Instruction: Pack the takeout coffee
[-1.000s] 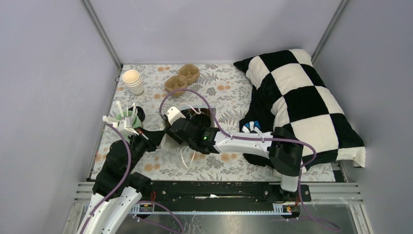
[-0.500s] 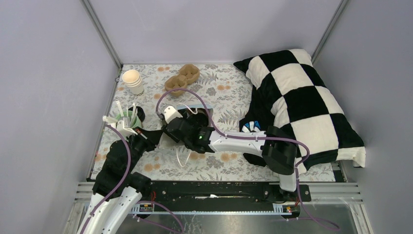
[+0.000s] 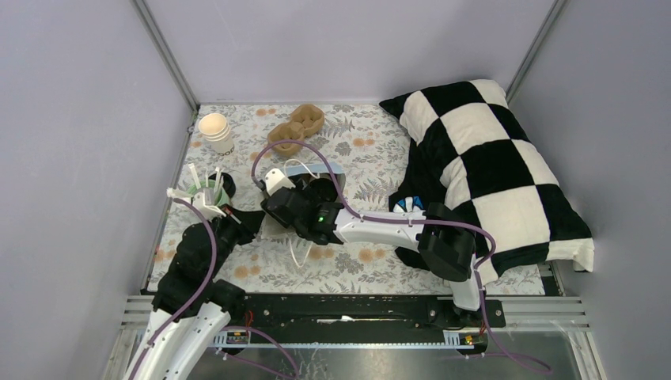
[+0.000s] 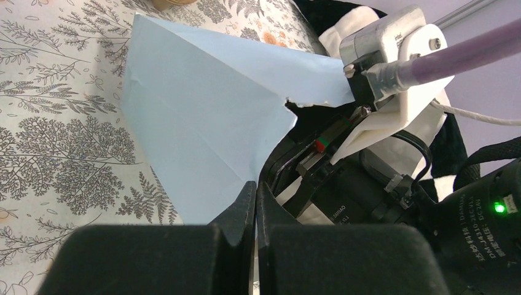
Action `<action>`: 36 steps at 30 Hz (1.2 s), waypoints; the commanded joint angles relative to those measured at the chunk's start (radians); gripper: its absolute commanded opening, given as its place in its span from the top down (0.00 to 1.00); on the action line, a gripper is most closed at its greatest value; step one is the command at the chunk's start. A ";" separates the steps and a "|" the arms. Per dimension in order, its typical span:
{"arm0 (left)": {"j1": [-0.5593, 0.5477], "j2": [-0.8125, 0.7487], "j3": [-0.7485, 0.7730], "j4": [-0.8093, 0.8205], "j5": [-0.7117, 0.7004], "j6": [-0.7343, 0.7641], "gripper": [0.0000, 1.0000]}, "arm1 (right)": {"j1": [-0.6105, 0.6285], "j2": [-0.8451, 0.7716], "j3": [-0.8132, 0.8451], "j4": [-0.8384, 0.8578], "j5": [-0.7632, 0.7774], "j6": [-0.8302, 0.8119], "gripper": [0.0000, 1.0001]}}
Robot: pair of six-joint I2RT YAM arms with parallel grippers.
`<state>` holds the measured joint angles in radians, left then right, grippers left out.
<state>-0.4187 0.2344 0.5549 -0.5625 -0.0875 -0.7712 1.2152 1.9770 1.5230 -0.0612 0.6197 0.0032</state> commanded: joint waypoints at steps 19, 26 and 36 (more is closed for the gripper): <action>-0.005 0.225 0.240 -0.134 -0.070 0.133 0.95 | -0.034 -0.063 -0.029 0.112 -0.062 0.026 0.43; -0.004 0.285 0.247 -0.109 -0.065 0.184 0.72 | -0.034 -0.045 0.000 0.101 -0.080 0.028 0.44; -0.005 0.384 0.275 -0.085 -0.149 0.220 0.97 | -0.036 -0.034 0.035 0.069 -0.083 0.045 0.44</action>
<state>-0.4236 0.5888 0.7792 -0.6975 -0.1856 -0.5831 1.1862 1.9335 1.4990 0.0120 0.5377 0.0181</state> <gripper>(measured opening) 0.098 0.762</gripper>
